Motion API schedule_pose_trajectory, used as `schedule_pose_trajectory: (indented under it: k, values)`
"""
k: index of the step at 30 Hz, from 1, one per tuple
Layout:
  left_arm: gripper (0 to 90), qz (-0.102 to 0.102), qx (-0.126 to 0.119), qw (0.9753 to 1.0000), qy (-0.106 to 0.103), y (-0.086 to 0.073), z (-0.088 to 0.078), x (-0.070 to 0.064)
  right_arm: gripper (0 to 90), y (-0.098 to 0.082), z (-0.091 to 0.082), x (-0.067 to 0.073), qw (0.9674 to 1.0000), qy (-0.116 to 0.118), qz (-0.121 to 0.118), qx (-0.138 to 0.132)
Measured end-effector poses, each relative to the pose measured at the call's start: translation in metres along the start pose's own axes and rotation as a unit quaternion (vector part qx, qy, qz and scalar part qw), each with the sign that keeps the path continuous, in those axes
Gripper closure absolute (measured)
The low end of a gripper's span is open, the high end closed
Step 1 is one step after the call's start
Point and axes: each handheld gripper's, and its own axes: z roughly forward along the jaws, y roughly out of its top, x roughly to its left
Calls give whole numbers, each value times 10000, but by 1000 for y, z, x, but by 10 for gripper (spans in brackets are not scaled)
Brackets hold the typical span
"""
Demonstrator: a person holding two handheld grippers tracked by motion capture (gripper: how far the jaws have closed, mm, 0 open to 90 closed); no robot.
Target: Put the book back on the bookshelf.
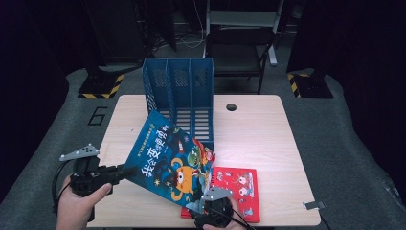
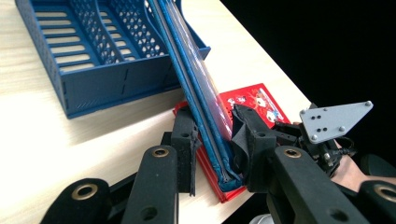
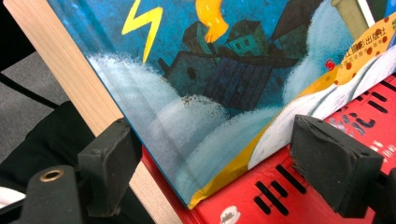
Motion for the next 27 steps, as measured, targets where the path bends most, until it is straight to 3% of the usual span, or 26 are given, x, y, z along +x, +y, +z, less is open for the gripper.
schedule_pose_trajectory:
  k: [6,15,21,27]
  values:
    - [711,-296,-2,9995,-86,-14,-4,18,163,1,2,3,9999,-38,-137,20]
    - [697,-490,-5,9988,-61,-28,-4,35,158,-1,2,3,9996,-63,-292,2]
    - [688,-529,38,9986,-37,-32,-4,38,157,-3,1,3,9994,-96,-343,-20]
    - [696,-510,-44,9986,-107,-29,-4,32,155,-3,1,2,9994,-69,-341,-53]
